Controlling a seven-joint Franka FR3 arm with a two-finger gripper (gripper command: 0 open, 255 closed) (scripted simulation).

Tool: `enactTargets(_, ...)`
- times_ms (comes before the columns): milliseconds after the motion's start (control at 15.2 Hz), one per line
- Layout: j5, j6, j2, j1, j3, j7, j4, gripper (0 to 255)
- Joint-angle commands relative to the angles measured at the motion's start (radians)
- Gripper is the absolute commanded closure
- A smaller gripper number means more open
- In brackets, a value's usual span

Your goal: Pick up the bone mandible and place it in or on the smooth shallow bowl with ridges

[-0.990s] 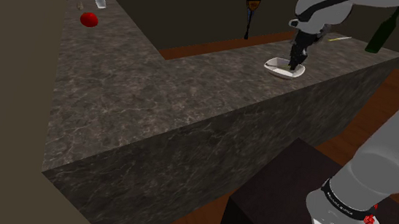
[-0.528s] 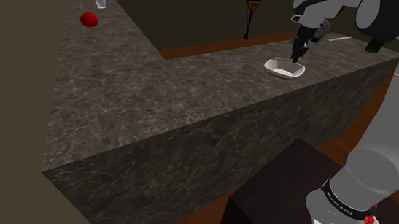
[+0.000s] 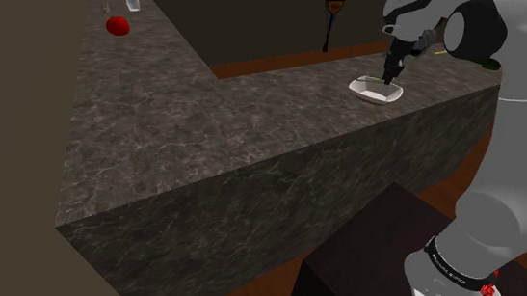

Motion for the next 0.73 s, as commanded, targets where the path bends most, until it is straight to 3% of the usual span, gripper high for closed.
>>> enactTargets(0,0.005,0.027,0.006,0.0,0.002,-0.006,-0.021,255)
enactTargets(660,0.025,0.104,0.035,-0.001,0.013,-0.022,-0.074,255)
